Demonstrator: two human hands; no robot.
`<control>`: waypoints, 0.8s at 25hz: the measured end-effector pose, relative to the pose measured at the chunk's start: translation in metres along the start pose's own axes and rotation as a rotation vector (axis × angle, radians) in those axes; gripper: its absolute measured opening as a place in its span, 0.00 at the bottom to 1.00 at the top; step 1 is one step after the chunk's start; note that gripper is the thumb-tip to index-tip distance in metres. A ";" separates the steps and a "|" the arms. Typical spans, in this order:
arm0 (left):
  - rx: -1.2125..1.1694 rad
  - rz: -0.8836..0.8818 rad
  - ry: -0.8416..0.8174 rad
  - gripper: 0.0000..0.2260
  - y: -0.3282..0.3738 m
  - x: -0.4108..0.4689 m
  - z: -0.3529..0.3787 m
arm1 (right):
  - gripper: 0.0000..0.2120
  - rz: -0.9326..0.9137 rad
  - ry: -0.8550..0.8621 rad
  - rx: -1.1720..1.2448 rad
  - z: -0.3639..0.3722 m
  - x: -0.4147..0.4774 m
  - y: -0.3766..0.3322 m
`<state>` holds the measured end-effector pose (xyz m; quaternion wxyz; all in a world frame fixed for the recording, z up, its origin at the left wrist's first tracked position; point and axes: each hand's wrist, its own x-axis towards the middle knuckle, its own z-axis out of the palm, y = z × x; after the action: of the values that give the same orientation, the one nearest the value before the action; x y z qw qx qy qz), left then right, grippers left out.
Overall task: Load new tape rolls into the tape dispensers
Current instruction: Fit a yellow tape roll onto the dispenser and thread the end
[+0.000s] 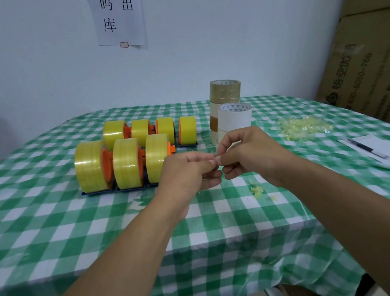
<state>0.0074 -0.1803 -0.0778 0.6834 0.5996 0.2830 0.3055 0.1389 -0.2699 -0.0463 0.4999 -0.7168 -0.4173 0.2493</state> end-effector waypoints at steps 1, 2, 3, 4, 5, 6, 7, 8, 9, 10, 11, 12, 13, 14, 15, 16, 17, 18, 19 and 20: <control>-0.002 0.007 0.007 0.04 -0.001 0.000 0.000 | 0.03 -0.009 0.013 0.002 0.000 0.000 0.001; -0.018 0.006 0.013 0.04 -0.001 0.000 0.000 | 0.03 -0.025 0.025 0.007 0.000 0.000 0.002; -0.044 0.002 0.019 0.04 -0.001 0.000 0.000 | 0.03 -0.045 0.030 0.010 0.000 -0.001 0.003; -0.074 -0.004 0.023 0.04 -0.001 0.000 -0.001 | 0.03 -0.064 0.021 0.010 0.000 -0.001 0.004; -0.099 -0.009 0.026 0.04 0.000 0.001 -0.001 | 0.03 -0.082 0.000 0.005 -0.001 -0.002 0.004; -0.114 -0.011 0.027 0.05 0.000 0.001 -0.002 | 0.03 -0.099 -0.026 -0.007 -0.001 -0.003 0.004; -0.121 -0.012 0.026 0.05 0.000 0.002 -0.002 | 0.03 -0.121 -0.045 -0.035 -0.002 -0.003 0.004; -0.125 -0.013 0.023 0.05 -0.001 0.002 -0.002 | 0.03 -0.150 -0.054 -0.077 -0.003 -0.003 0.003; -0.131 -0.018 0.018 0.04 -0.001 0.001 -0.002 | 0.03 -0.177 -0.056 -0.122 -0.003 -0.003 0.003; -0.137 -0.027 0.011 0.04 -0.001 0.001 -0.002 | 0.03 -0.195 -0.058 -0.158 -0.003 -0.003 0.002; -0.139 -0.035 0.004 0.04 0.000 0.000 -0.002 | 0.02 -0.203 -0.062 -0.181 -0.003 -0.002 0.002; -0.137 -0.040 -0.003 0.04 -0.001 0.000 -0.003 | 0.02 -0.204 -0.069 -0.191 -0.004 -0.003 0.001; -0.132 -0.039 -0.010 0.04 0.000 -0.001 -0.003 | 0.02 -0.197 -0.073 -0.188 -0.004 -0.002 0.002; -0.122 -0.031 -0.015 0.04 0.000 -0.001 -0.003 | 0.02 -0.183 -0.070 -0.172 -0.005 -0.002 0.002; -0.110 -0.019 -0.018 0.05 0.000 -0.002 -0.003 | 0.02 -0.165 -0.057 -0.146 -0.005 -0.002 0.003; -0.095 -0.006 -0.021 0.06 0.000 -0.002 -0.004 | 0.02 -0.148 -0.037 -0.116 -0.005 -0.002 0.004; -0.081 0.005 -0.027 0.06 -0.001 -0.002 -0.004 | 0.02 -0.135 -0.014 -0.091 -0.004 -0.002 0.004; -0.070 0.011 -0.036 0.06 -0.001 -0.002 -0.004 | 0.03 -0.129 0.003 -0.080 -0.004 -0.002 0.005; -0.061 0.012 -0.046 0.05 -0.001 -0.002 -0.004 | 0.04 -0.132 0.012 -0.089 -0.004 -0.003 0.005; -0.054 0.010 -0.055 0.05 -0.001 -0.002 -0.004 | 0.04 -0.142 0.013 -0.108 -0.004 -0.003 0.004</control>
<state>0.0037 -0.1795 -0.0797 0.7053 0.5907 0.2529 0.2996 0.1421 -0.2752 -0.0486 0.4796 -0.7129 -0.4767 0.1857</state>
